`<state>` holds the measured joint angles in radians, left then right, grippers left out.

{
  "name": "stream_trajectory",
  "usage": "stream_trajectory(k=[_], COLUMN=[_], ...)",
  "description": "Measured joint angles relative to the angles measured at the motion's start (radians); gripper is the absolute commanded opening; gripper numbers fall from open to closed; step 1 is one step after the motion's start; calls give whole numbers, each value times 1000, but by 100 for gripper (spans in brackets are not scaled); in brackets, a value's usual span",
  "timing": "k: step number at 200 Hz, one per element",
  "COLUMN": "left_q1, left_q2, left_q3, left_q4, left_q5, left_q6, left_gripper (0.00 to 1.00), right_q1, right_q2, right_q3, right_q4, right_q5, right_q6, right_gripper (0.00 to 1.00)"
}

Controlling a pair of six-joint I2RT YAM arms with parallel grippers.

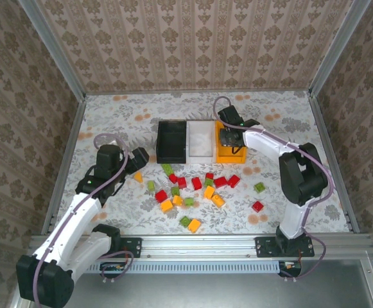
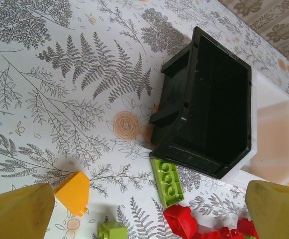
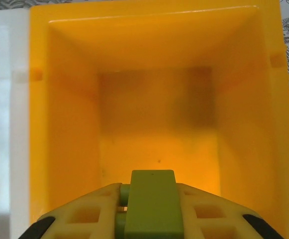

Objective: Sort the legos into containers by color

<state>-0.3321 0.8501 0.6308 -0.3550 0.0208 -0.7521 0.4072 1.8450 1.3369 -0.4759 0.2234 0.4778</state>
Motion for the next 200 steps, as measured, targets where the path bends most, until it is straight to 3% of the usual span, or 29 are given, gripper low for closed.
stream_trajectory(k=[72,100,148,200], left_q1=[1,3,6,6], left_q2=[-1,-1,-4,-10], left_q3=[0,0,5,10], left_q4=[3,3,2,3], left_q5=[34,42,55,77], left_q6=[15,25,42,47], left_gripper=[100,100,100,100], right_q1=[-8,-8,13,125], right_q2=[32,-4,-235,-560], right_q3=[48,41,-55,-246], right_q4=[2,2,5,-36], right_q5=[-2,-11,-35,-44], right_q6=[16,21,24,25], right_gripper=[61,70,74,76])
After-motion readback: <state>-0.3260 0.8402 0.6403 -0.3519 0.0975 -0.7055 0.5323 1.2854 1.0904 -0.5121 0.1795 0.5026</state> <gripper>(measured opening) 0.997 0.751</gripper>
